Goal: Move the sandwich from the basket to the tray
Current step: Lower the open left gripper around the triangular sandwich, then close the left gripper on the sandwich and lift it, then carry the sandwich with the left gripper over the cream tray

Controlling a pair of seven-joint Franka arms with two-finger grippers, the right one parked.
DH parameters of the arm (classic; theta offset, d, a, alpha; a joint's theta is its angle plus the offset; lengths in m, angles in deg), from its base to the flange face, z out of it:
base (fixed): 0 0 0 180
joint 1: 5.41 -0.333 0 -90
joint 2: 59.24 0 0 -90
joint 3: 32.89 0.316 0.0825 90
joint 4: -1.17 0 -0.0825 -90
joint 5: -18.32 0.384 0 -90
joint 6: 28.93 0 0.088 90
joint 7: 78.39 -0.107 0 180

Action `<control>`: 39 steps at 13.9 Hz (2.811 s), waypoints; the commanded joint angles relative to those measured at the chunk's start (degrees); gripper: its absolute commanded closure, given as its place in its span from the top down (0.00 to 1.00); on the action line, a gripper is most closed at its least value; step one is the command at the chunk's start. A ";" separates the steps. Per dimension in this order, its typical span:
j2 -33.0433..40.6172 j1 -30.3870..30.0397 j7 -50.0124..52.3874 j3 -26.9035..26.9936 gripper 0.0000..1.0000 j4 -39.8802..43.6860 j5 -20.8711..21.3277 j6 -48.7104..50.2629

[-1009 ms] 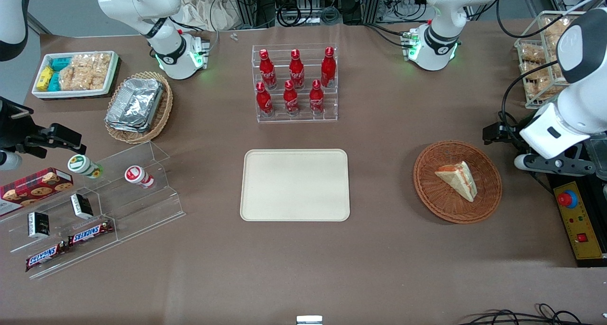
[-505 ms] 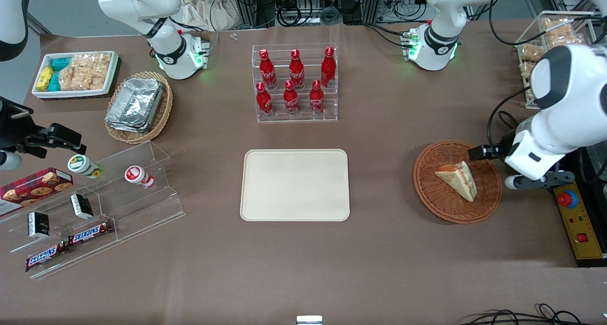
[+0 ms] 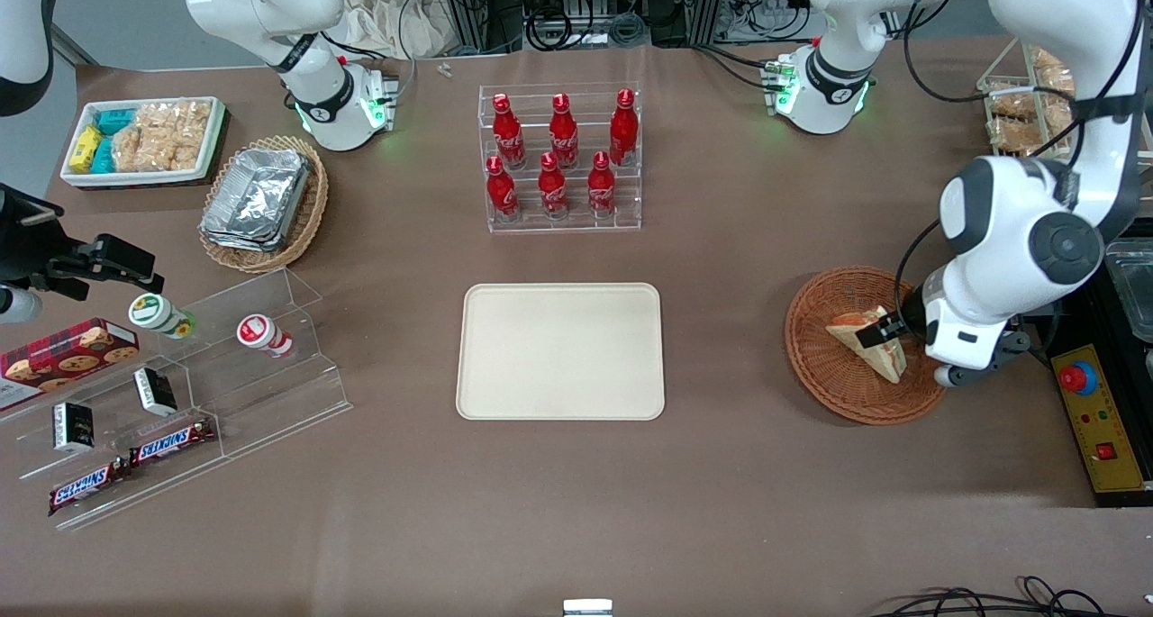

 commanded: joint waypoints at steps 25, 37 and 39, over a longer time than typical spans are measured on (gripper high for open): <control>-9.22 1.00 20.01 3.07 0.00 -1.49 4.62 -10.02; -8.69 1.08 6.94 -9.99 0.00 35.95 4.36 32.26; -8.86 1.17 4.45 -14.92 0.00 36.14 3.57 31.31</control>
